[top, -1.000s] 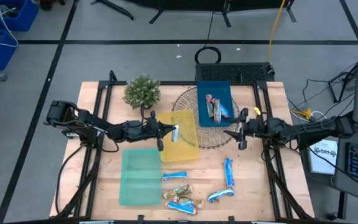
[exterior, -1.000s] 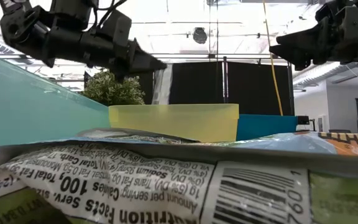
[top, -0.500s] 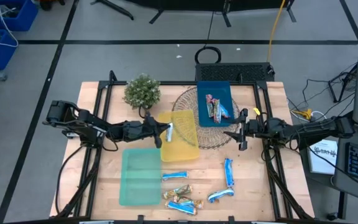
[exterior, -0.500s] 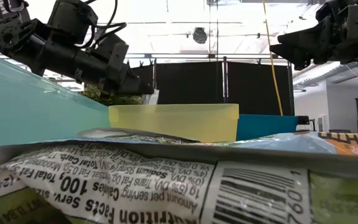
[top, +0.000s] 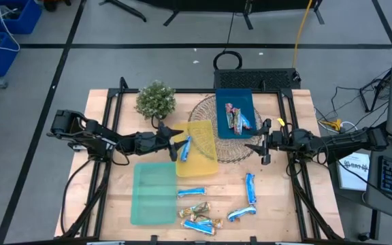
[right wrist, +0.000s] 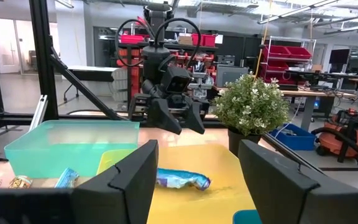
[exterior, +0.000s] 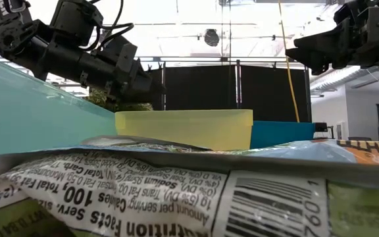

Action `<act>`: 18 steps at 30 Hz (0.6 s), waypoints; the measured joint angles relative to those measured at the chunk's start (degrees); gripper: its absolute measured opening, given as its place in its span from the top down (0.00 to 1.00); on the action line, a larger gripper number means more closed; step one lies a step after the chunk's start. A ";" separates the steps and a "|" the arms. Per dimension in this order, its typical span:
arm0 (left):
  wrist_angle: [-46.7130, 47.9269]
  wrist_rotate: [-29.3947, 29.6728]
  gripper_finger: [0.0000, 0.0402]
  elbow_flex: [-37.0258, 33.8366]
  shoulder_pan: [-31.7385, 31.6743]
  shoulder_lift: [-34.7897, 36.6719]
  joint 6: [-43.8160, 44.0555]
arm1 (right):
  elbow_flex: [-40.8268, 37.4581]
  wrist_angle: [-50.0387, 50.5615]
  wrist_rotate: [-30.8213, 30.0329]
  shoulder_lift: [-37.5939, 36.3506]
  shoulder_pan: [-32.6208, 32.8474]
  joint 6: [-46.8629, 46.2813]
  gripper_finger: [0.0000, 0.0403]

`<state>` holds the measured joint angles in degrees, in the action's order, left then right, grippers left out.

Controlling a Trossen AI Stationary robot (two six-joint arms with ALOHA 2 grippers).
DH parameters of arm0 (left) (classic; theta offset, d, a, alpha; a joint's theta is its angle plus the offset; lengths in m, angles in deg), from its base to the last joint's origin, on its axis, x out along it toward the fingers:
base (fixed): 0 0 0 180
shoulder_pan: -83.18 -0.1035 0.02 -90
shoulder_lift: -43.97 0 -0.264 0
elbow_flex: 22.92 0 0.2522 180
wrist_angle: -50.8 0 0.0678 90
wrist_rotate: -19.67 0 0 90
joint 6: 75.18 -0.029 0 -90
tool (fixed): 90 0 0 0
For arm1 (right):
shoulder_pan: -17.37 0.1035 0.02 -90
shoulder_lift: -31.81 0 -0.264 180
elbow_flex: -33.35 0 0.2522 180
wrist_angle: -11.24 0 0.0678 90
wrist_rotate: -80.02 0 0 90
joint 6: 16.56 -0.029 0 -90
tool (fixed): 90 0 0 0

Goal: Pick and place Granola Bars by type
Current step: Put the blue granola bar into the yellow bin

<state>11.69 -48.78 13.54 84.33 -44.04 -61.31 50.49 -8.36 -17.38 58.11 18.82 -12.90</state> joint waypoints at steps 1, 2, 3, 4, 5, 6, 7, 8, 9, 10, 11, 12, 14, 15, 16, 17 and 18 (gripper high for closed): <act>-0.02 0.02 0.32 0.00 0.00 0.00 -0.03 | 0.00 0.00 0.00 0.00 0.00 0.00 0.47; 0.00 0.01 0.30 0.00 0.00 0.00 -0.12 | 0.00 0.00 0.00 0.00 0.00 0.00 0.47; 0.06 -0.02 0.28 0.00 0.00 0.00 -0.28 | 0.00 0.01 0.00 0.00 -0.01 -0.01 0.47; 0.17 -0.11 0.27 0.00 0.00 0.00 -0.58 | -0.02 0.00 0.00 0.00 0.00 0.00 0.47; 0.26 -0.29 0.26 0.00 0.00 0.00 -0.88 | -0.02 0.00 0.00 0.00 0.00 0.00 0.47; 0.28 -0.32 0.24 0.00 0.00 -0.02 -1.16 | -0.02 0.01 0.00 0.00 0.00 0.00 0.47; 0.20 -0.35 0.24 -0.01 0.00 -0.02 -1.21 | -0.02 0.03 0.00 0.00 0.00 0.00 0.47; -0.28 -0.37 0.23 -0.20 -0.04 -0.02 -1.26 | -0.02 0.18 0.00 0.00 0.00 -0.02 0.47; -1.13 -0.56 0.22 -0.74 -0.23 0.29 -1.39 | -0.02 0.40 -0.01 0.00 0.00 -0.03 0.47; -1.37 -0.89 0.22 -1.57 -0.57 1.09 -1.66 | -0.02 0.64 -0.02 0.00 0.00 -0.23 0.47; -2.08 -1.17 0.22 -2.49 -1.09 2.03 -1.73 | -0.02 0.97 -0.02 0.00 0.00 -0.57 0.47; -3.37 -1.78 0.22 -3.65 -1.85 3.18 -1.71 | -0.02 1.36 -0.02 0.00 -0.01 -1.03 0.47; -5.95 -3.04 0.23 -7.24 -3.54 6.41 -1.56 | -0.02 1.99 -0.02 0.01 0.00 -1.49 0.47; -7.14 -3.73 0.23 -9.06 -4.38 8.13 -1.53 | -0.02 2.12 -0.02 0.02 0.00 -1.51 0.47; -8.58 -4.18 0.24 -10.95 -5.19 9.83 -1.50 | -0.02 2.09 -0.02 0.02 0.00 -1.51 0.47; -9.74 -4.82 0.25 -12.87 -5.93 11.69 -1.46 | -0.02 1.96 -0.02 0.02 0.00 -1.51 0.47; -10.33 -5.26 0.25 -14.75 -6.59 13.64 -1.47 | -0.04 1.88 -0.02 0.02 0.00 -1.51 0.47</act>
<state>1.37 -54.04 -1.21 77.73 -30.40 -62.78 50.45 -6.49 -17.40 58.13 18.82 -14.41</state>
